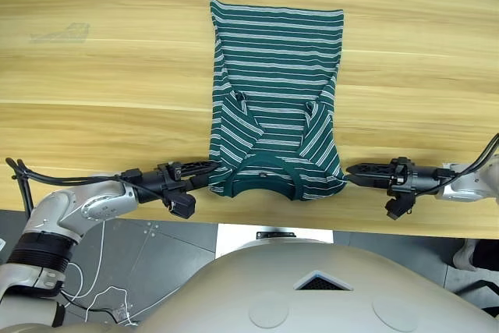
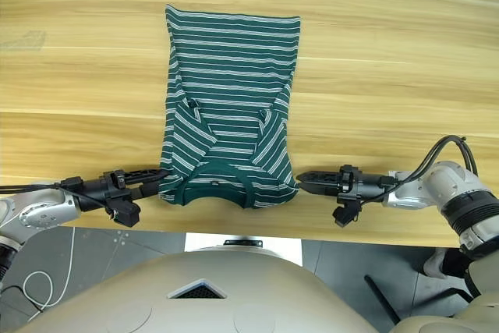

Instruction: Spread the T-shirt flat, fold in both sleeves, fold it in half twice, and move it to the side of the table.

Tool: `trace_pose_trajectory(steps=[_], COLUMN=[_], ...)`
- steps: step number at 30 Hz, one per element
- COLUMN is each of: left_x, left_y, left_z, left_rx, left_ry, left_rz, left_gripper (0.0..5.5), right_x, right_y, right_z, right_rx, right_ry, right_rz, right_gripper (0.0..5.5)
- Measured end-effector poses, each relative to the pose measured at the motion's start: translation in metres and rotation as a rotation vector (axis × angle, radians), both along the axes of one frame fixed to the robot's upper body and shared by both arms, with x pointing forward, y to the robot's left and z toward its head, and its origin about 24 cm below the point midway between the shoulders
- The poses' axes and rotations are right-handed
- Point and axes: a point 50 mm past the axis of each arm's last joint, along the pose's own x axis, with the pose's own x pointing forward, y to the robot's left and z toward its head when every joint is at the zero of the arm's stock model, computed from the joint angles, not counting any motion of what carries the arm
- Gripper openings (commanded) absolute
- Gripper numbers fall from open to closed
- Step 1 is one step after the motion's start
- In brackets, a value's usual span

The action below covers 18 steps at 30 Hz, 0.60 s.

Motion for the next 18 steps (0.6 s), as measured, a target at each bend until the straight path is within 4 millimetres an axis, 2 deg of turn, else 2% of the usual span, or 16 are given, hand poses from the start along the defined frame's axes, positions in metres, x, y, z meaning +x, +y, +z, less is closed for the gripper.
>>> trace_pose_trajectory(steps=[7, 13, 18], left_x=[0.002, 0.006, 0.008], left_y=[-0.006, -0.016, -0.017], left_z=[-0.002, -0.005, -0.007], left_rx=[-0.017, -0.046, -0.048], left_ry=[0.002, 0.003, 0.011], left_rz=[-0.022, -0.05, -0.082], left_gripper=[1.61, 1.61, 0.88], right_x=[0.005, 0.009, 0.01], right_y=[0.021, 0.029, 0.029], right_z=[-0.006, -0.009, -0.008], right_rx=[0.056, 0.073, 0.089], right_ry=[0.001, 0.006, 0.004], right_rz=[0.063, 0.097, 0.093], right_gripper=[2.09, 2.09, 1.55])
